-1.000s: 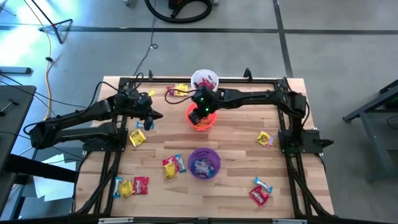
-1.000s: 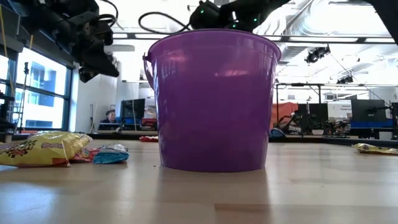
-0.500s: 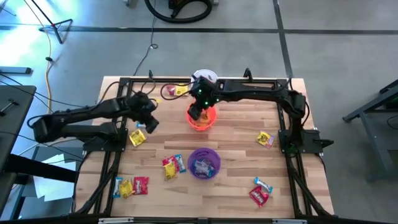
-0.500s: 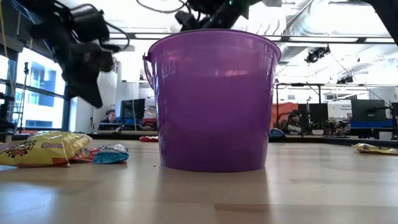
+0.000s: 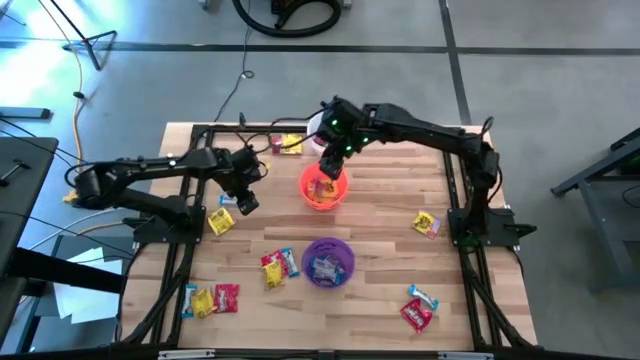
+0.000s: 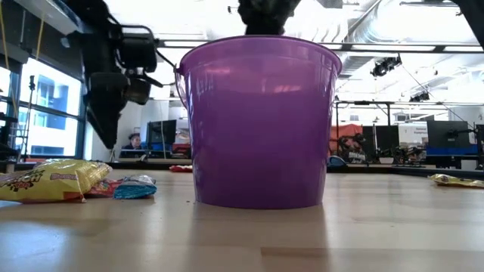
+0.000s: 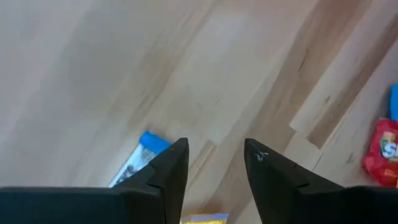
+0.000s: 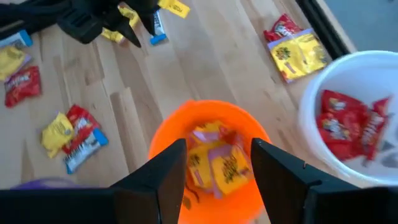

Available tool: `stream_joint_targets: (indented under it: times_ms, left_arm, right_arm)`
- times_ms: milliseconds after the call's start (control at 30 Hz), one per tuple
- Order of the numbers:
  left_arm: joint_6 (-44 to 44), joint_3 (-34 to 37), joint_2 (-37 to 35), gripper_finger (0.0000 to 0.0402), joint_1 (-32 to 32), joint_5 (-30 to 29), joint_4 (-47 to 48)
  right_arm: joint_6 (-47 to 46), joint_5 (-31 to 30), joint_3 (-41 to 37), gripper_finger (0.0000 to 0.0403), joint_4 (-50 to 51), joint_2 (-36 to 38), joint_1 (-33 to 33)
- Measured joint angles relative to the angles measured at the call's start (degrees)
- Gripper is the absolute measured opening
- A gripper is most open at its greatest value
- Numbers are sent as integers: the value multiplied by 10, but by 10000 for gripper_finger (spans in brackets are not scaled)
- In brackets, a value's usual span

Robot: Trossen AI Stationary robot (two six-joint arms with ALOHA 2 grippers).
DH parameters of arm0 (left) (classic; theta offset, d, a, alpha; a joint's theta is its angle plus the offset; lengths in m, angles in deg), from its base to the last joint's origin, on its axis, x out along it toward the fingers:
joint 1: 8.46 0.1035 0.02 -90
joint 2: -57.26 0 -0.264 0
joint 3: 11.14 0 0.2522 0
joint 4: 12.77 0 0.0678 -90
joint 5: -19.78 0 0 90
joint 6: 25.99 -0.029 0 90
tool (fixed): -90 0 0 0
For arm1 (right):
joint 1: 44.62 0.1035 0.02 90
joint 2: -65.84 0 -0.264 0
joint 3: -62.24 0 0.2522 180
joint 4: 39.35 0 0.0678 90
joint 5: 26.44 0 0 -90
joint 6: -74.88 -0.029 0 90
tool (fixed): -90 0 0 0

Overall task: Sort candy
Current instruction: Put the white chocolate into the violet bucket

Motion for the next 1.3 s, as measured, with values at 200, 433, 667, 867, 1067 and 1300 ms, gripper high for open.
stream_joint_targets:
  times_ms: [200, 433, 667, 867, 1067, 1300]
  left_arm:
    - [-82, -27, 73, 150, -9, -41, 30]
    - [-205, -64, 159, 150, -13, -131, 98]
    - [-237, -67, 209, 150, -11, -126, 90]
    - [-256, -68, 238, 150, -10, -122, 76]
    - [-261, -69, 244, 123, -15, -126, 74]
    - [-266, -66, 214, 28, -16, -109, 60]
  right_arm:
    - [29, -17, 0, 172, 36, 53, -36]
    - [35, -59, 0, 172, 65, 113, -66]
    - [34, -72, 0, 172, 65, 162, -74]
    - [34, -86, 0, 172, 64, 179, -73]
    - [34, -86, 0, 172, 65, 178, -73]
    - [39, -86, 0, 172, 65, 178, -73]
